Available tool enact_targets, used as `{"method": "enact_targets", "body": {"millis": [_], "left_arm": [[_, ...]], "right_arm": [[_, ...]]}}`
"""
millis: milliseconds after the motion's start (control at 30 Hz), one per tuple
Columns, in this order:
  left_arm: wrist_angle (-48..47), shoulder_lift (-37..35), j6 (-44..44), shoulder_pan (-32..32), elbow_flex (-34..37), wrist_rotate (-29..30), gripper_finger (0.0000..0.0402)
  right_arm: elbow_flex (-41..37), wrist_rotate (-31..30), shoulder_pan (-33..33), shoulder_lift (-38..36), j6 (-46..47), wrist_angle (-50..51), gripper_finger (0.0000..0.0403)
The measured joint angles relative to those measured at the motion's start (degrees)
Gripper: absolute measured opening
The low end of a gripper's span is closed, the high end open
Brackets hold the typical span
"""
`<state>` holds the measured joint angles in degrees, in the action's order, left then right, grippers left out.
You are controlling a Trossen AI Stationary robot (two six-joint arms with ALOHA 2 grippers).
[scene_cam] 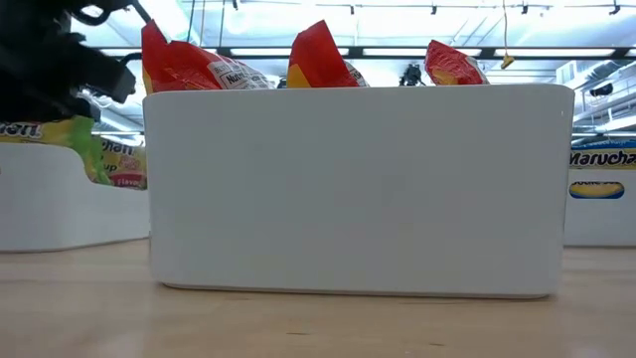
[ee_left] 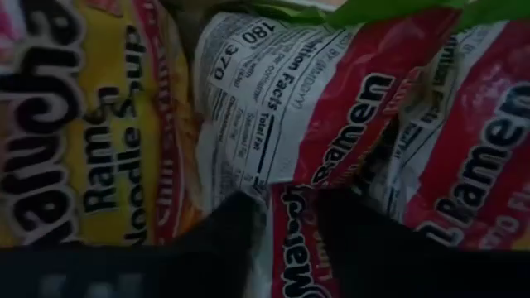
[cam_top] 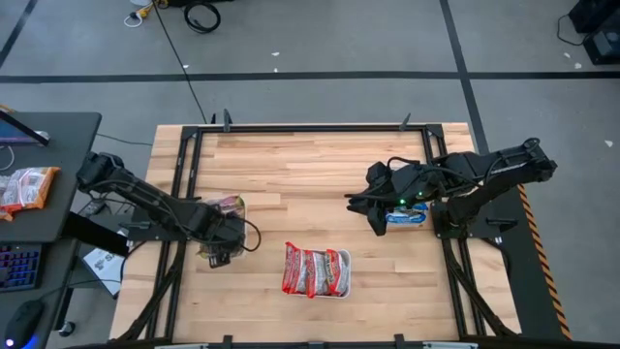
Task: Sort Maruchan noodles
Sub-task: Adjust the green noodle packs in the left white bin
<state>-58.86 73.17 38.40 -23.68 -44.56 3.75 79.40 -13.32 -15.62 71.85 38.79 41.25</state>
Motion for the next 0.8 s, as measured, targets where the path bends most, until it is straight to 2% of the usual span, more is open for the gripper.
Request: {"method": "enact_targets", "body": {"millis": [100, 167, 367, 600, 733, 800], "left_arm": [[-1.10, 0.00, 0.65, 0.19, -1.32, -1.42, 0.0053], [-2.65, 0.00, 1.78, 0.61, -3.00, -1.68, 0.0016], [-10.39, -0.08, 0.02, 1.94, -7.83, -0.26, 0.0006], [-11.11, -1.43, -5.69, 6.19, -5.53, -0.12, 0.0005], [-11.05, -1.56, -5.31, 10.28, -3.98, 1.24, 0.0012], [-10.55, -1.57, -5.00, 12.34, -3.90, 0.09, 0.0022]], "right_arm": [[0.00, 0.02, 0.00, 0.00, -0.06, 0.00, 0.0098], [0.00, 0.02, 0.00, 0.00, -0.38, 0.00, 0.0098], [0.00, 0.02, -0.12, 0.34, -0.87, 0.00, 0.0098], [0.00, 0.00, -1.93, 1.90, 0.17, -1.45, 0.0098], [0.00, 1.01, -3.50, 3.89, 0.07, -3.55, 0.0098], [0.00, 2.78, -4.18, 4.89, 0.07, -3.76, 0.0098]]}}
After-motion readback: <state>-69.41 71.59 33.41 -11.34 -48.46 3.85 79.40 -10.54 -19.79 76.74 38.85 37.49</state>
